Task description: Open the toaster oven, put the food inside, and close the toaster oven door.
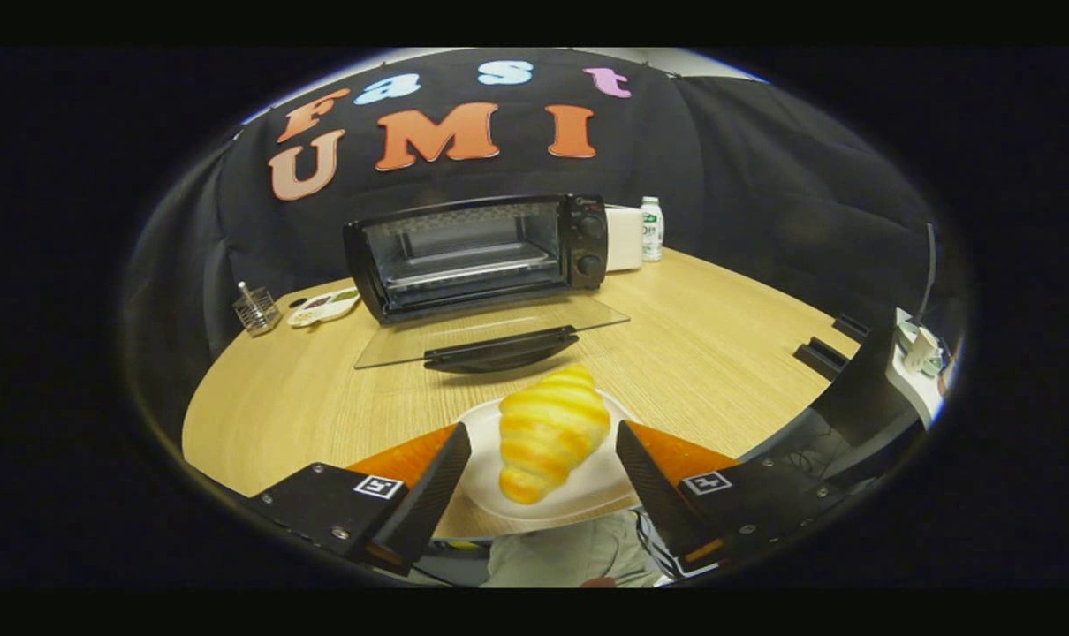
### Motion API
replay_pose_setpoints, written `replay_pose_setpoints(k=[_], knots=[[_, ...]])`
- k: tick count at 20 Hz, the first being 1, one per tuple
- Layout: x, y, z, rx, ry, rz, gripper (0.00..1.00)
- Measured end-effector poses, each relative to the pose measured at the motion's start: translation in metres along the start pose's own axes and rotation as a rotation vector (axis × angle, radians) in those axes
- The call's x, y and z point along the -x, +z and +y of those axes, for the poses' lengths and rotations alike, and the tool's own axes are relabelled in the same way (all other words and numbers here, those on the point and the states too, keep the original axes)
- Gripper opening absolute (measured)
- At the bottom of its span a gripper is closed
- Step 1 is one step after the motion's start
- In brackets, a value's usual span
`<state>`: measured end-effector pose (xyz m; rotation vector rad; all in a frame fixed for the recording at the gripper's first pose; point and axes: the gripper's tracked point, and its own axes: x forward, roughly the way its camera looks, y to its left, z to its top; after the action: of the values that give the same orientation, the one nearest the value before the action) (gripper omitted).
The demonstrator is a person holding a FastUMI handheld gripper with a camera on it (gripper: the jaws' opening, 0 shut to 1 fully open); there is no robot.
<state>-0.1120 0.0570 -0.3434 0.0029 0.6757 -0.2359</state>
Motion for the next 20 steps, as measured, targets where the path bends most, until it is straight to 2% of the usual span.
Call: replay_pose_setpoints(k=[6, 10, 12, 13, 15, 20], knots=[[-0.016, -0.026, 0.003, -0.014, -0.008, 0.077, 0.99], [-0.016, -0.026, -0.001, 0.008, -0.04, 0.057, 0.96], [-0.017, -0.023, 0.001, 0.014, -0.031, 0.049, 0.69], [-0.014, -0.022, 0.001, 0.012, -0.027, 0.042, 0.64], [-0.009, -0.015, 0.002, -0.002, -0.008, 0.03, 0.56], [0.007, 0.017, 0.002, -0.025, 0.033, -0.04, 0.54]])
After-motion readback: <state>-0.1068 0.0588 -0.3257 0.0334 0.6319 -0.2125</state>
